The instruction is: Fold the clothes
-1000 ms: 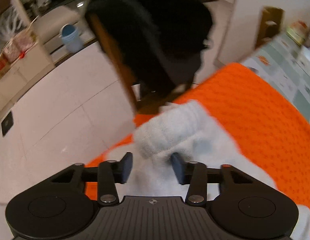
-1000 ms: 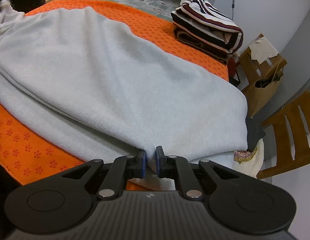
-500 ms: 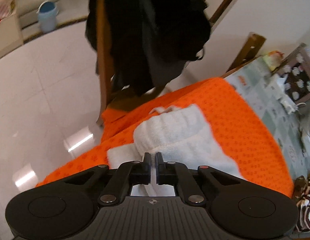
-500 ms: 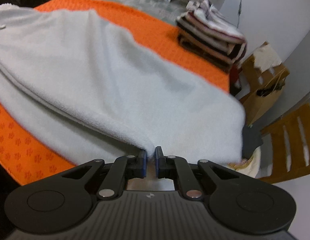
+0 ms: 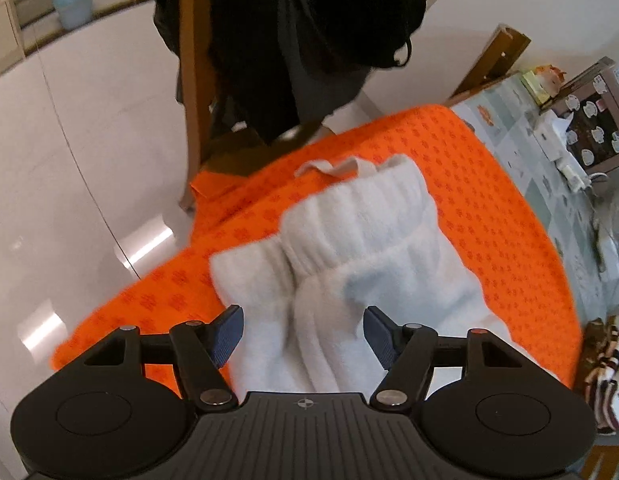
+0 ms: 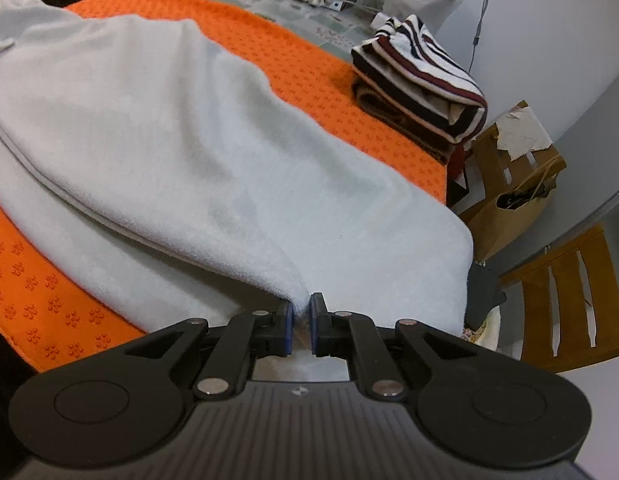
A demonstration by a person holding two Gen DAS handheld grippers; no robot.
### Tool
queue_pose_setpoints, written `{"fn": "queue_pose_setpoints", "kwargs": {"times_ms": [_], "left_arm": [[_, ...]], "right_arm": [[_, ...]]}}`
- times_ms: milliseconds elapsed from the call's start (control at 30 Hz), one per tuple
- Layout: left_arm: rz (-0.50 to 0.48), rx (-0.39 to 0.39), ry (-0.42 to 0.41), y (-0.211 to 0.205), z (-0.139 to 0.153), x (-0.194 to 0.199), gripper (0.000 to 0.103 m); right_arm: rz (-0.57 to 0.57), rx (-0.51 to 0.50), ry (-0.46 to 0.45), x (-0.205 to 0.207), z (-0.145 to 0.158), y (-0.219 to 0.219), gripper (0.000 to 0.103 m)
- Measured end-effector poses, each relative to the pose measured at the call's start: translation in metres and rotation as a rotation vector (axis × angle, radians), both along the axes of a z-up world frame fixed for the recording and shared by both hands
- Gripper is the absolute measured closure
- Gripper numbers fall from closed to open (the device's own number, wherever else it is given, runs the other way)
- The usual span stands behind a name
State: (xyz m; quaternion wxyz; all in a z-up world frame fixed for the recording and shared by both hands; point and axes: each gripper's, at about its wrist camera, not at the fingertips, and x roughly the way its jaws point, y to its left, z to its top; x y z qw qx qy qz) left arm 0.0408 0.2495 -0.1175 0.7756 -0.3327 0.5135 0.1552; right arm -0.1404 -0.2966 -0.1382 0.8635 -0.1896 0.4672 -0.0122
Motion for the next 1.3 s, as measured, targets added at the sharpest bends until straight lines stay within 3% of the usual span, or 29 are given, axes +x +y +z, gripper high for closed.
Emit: {"fn": "queue_pose_setpoints", "kwargs": {"times_ms": [100, 300, 400, 433, 467, 533, 733, 867, 1000, 1133, 1200, 1300], "left_arm": [[-0.033, 0.003, -0.024, -0.009, -0.003, 0.005, 0.042], [-0.059, -0.009, -0.004, -0.015, -0.023, 0.017, 0.053], [-0.038, -0.022, -0.042, -0.014, -0.022, 0.014, 0.076], [-0.035, -0.029, -0.068, -0.013, -0.018, 0.012, 0.09], [-0.042, -0.03, -0.097, -0.013, -0.012, 0.01, 0.09], [-0.05, -0.01, -0.14, -0.013, 0.004, 0.007, 0.092], [-0.049, 0.05, -0.245, -0.013, 0.055, 0.0, 0.093], [-0.056, 0.048, -0.257, -0.007, 0.072, -0.019, 0.093], [-0.074, 0.077, -0.185, -0.001, 0.051, -0.043, 0.092], [-0.054, 0.075, -0.044, 0.003, -0.004, -0.056, 0.091], [-0.042, 0.064, -0.024, 0.004, -0.024, -0.058, 0.089], [-0.043, 0.073, -0.017, 0.004, -0.03, -0.051, 0.082]], "right_arm": [[0.014, -0.019, 0.02, 0.004, -0.006, 0.001, 0.091], [0.078, -0.08, 0.074, 0.008, -0.023, 0.006, 0.07], [0.119, -0.102, 0.099, 0.009, -0.033, 0.009, 0.072], [0.126, -0.097, 0.102, 0.01, -0.033, 0.009, 0.084], [0.132, -0.092, 0.102, 0.01, -0.033, 0.009, 0.091], [0.118, -0.078, 0.071, 0.009, -0.024, 0.006, 0.093], [0.094, -0.104, -0.071, -0.006, 0.019, 0.004, 0.094], [0.084, -0.119, -0.132, -0.02, 0.055, 0.0, 0.094], [0.114, -0.121, -0.086, -0.035, 0.063, 0.003, 0.094], [0.133, -0.107, 0.016, -0.043, 0.031, 0.011, 0.094], [0.135, -0.098, 0.072, -0.043, 0.008, 0.013, 0.094], [0.146, -0.101, 0.122, -0.038, -0.018, 0.015, 0.093]]}}
